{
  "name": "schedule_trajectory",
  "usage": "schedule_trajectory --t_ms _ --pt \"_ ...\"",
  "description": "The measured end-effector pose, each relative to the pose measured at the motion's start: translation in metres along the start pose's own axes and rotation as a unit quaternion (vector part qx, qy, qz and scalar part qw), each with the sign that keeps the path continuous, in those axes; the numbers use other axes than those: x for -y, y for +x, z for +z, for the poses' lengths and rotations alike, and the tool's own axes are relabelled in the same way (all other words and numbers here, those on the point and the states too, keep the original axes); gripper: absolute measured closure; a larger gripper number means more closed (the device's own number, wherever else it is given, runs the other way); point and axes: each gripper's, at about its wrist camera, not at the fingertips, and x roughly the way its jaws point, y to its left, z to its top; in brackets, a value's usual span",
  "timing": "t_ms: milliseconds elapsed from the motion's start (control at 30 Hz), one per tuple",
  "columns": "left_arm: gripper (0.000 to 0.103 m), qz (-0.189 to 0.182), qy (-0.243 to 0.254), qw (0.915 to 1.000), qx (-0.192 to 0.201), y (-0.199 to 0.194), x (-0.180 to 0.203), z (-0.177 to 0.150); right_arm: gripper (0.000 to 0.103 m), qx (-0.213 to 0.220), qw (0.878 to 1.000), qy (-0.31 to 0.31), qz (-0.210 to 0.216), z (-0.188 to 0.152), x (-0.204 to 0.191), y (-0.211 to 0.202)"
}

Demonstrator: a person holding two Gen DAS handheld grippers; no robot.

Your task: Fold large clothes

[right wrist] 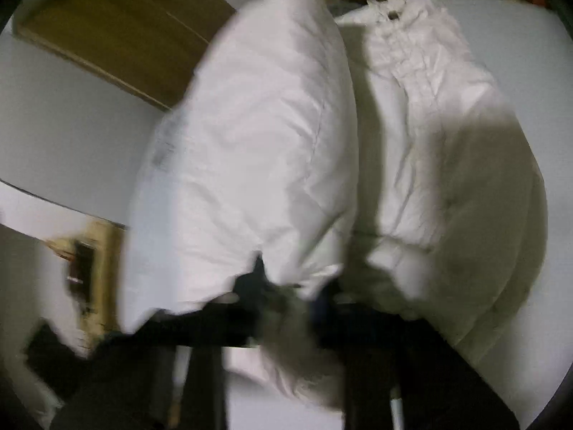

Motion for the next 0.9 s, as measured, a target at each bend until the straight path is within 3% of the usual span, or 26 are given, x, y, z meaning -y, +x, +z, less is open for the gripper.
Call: schedule_trajectory --t_ms 100,233,300,400,533,633,767,867,900 --pt "0.0 0.016 -0.007 0.9998 -0.006 0.002 -0.01 0.001 0.091 0.034 0.999 -0.024 0.009 -0.019 -0.008 -0.032" --pt "0.0 0.037 -0.034 0.9987 -0.012 0.007 -0.024 0.008 0.092 0.057 0.998 -0.005 0.028 -0.034 0.028 -0.037" --pt "0.0 0.048 -0.037 0.998 -0.014 0.012 -0.027 0.011 0.091 0.06 0.997 0.031 0.036 -0.039 0.065 -0.024" --pt "0.0 0.062 -0.029 0.9974 -0.021 0.022 -0.023 0.016 0.09 0.05 0.992 0.076 0.083 -0.039 0.103 0.002" --pt "0.0 0.081 -0.024 0.996 -0.029 0.035 -0.012 0.037 0.088 0.075 0.995 0.041 0.053 -0.045 0.094 0.005" --pt "0.0 0.14 -0.01 0.9898 -0.022 0.049 -0.002 0.074 0.088 0.079 0.996 0.026 0.035 -0.048 0.083 0.008" --pt "0.0 0.181 0.012 0.9834 -0.003 0.089 0.014 0.138 0.087 0.081 0.996 0.029 0.037 -0.047 0.076 0.012" --pt "0.0 0.189 0.006 0.9818 -0.016 0.112 0.02 0.156 0.075 0.093 0.995 0.028 0.025 -0.046 0.066 -0.005" --pt "0.0 0.184 0.003 0.9826 -0.024 0.116 0.022 0.157 0.065 0.105 0.994 0.022 0.026 -0.048 0.061 -0.015"
